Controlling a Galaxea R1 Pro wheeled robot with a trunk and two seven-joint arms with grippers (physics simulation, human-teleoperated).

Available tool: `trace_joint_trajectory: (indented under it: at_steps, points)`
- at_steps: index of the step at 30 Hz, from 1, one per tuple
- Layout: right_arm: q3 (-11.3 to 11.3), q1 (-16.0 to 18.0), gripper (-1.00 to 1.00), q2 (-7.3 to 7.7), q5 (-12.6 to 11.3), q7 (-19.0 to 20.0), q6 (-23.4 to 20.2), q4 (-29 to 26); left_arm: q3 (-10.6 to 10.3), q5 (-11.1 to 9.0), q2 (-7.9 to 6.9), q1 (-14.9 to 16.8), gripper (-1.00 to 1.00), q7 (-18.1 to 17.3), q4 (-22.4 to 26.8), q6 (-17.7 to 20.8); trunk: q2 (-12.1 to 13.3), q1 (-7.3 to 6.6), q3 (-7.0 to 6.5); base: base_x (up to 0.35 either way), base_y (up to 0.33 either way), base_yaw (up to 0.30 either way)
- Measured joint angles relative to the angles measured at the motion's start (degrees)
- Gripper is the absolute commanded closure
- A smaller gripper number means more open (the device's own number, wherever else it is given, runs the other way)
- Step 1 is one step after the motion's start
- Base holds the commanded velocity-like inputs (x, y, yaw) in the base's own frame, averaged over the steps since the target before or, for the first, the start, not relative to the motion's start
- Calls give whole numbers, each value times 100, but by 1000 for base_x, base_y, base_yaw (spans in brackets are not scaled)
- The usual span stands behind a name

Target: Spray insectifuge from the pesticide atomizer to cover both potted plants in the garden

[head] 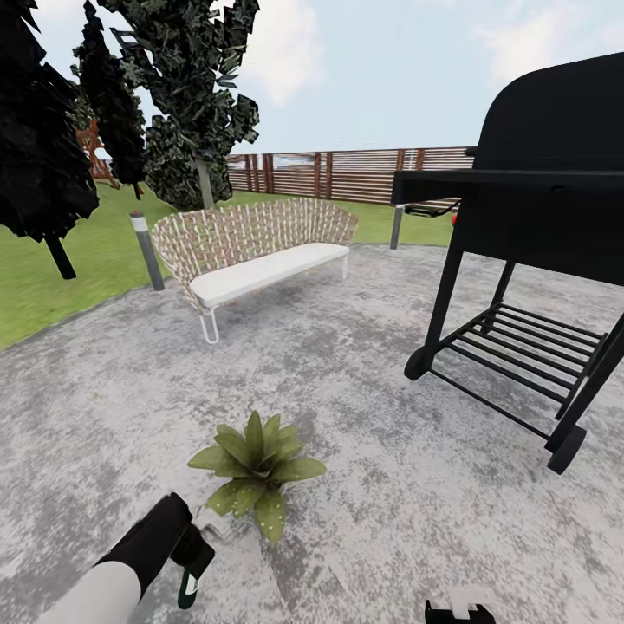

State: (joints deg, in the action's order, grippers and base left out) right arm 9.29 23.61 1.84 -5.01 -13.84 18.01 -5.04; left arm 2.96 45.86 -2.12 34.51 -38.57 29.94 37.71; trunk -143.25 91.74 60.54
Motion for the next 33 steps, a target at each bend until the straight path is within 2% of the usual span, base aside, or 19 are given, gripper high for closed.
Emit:
trace_joint_trajectory:
  at_steps: [6,14,20,23,28,33]
  points:
    - [-2,0,-100,0,0,-2,1,0,15,8,129,-2,100,10,-27,-5,0,0,1,0,-75,2]
    - [-2,0,-100,0,0,-1,0,0,-3,-6,171,-6,100,1,-50,-3,0,0,1,0,-160,0]
    - [-2,0,-100,0,0,0,0,0,-15,46,367,-7,100,-8,-71,-11,0,0,1,0,-7,0]
    - [-2,0,-100,0,0,0,0,0,-10,40,351,-7,100,-12,-42,-6,0,0,1,0,0,0]
    - [-2,0,-100,0,0,0,0,2,5,35,234,-7,100,-13,-41,0,0,0,1,-1,0,0]
    - [4,0,-100,6,3,0,0,11,7,25,199,-15,100,-4,-32,2,0,3,1,-217,19,0]
